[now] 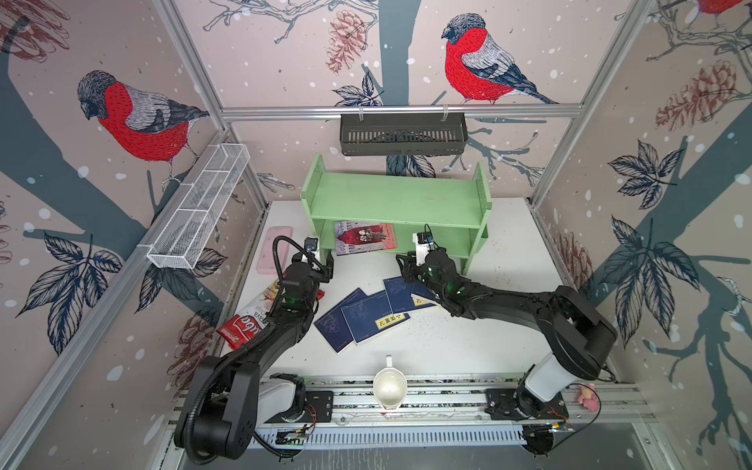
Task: Stacking books/files
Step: Move the bookshelf to the top-center of the table.
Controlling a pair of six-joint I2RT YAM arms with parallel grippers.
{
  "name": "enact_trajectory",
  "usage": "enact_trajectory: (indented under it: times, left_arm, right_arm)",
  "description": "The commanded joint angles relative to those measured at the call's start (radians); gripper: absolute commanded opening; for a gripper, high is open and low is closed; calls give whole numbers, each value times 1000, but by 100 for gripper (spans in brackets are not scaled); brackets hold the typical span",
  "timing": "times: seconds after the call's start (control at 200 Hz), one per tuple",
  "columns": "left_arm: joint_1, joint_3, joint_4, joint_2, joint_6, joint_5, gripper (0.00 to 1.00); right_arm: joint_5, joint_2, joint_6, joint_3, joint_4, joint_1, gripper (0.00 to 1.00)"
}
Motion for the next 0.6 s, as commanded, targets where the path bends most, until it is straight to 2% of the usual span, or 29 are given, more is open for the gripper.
enact_trajectory:
  times: [0.0, 0.245, 0.59]
  left_arm:
    - [24, 55, -196, -9, -58, 65, 72]
    - [91, 105, -257, 24, -123, 183, 73]
    - [112, 103, -265, 37, -115, 212, 76]
  right_arm:
    - [-33, 20, -53, 14, 66, -4, 47]
    - [-48, 75, -115, 76, 55, -5, 50]
    - [-68, 137, -163, 124, 71, -23, 60]
